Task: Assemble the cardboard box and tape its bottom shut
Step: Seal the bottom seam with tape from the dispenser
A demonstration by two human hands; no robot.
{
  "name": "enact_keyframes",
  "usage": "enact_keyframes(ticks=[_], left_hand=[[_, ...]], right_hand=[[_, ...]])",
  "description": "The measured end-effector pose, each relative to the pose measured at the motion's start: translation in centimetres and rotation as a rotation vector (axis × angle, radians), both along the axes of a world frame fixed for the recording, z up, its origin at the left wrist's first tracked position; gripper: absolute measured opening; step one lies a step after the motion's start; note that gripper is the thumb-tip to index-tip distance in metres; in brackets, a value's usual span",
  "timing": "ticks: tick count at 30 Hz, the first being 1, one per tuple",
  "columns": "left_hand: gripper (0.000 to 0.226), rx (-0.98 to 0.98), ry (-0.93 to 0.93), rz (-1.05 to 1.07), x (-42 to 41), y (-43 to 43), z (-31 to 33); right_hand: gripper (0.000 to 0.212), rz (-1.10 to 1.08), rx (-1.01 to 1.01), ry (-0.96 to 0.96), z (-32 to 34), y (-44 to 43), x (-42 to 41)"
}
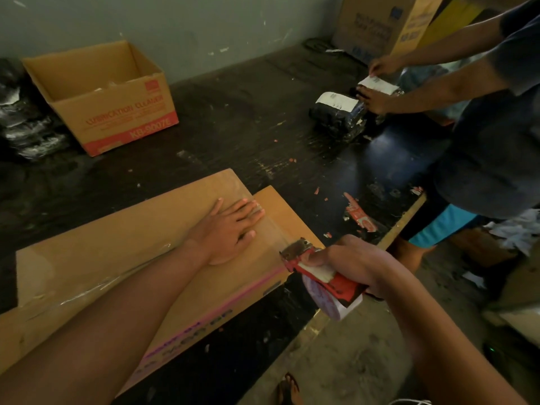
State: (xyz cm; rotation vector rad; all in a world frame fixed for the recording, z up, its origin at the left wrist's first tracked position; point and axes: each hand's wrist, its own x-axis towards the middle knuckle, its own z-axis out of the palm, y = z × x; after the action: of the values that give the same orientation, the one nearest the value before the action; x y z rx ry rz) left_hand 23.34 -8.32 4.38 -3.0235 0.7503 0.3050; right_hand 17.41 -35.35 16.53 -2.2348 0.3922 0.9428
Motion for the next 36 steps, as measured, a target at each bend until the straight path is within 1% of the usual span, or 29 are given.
enact_keyframes(ticks=[3, 6, 8, 11, 15, 18, 22, 27, 31, 36], left_hand=[[0.059, 0.051, 0.003, -0.031, -0.5, -0.9, 1.1], [0.066, -0.073, 0.03, -0.115, -2.3, -2.5, 1.6], [0.064, -0.097, 0.044, -0.149, -3.5, -3.2, 0.7], [0.067, -0.028, 0.004, -0.151, -4.1, -3.3, -0.6], [0.073, -0.052, 0.007, -0.157, -3.9, -3.2, -0.7], [0.071, -0.058, 0.005, -0.153, -3.9, -3.0, -0.7], [0.066, -0.059, 0.002, -0.144, -3.7, -3.0, -0.4], [0.067, -0.044, -0.009, -0.155, -3.7, -2.9, -0.6], [0.067, -0.046, -0.024, -0.161, -3.6, -2.9, -0.9], [0.066, -0.039, -0.028, -0.178, -3.5, -2.8, -0.7]], right_hand=[[0.043, 0.0, -0.007, -0.009, -0.2, 0.2, -0.1], [0.048, 0.01, -0.01, 0.004, -0.1, 0.2, -0.2], [0.05, 0.008, -0.01, 0.0, 0.0, 0.1, -0.3], [0.049, 0.023, -0.025, 0.012, -0.1, 0.2, -0.4], [0.05, -0.009, -0.025, 0.024, -0.9, 0.2, -0.6], [0.05, -0.025, -0.011, 0.028, -1.3, 0.0, -1.0], [0.038, -0.044, -0.004, 0.001, -1.0, -0.5, -2.3], [0.04, -0.053, -0.02, -0.024, -0.9, -0.1, -3.3], [0.037, -0.067, -0.02, -0.002, -0.6, -0.7, -3.6], [0.04, -0.056, -0.031, 0.026, -1.0, -1.0, -4.2]])
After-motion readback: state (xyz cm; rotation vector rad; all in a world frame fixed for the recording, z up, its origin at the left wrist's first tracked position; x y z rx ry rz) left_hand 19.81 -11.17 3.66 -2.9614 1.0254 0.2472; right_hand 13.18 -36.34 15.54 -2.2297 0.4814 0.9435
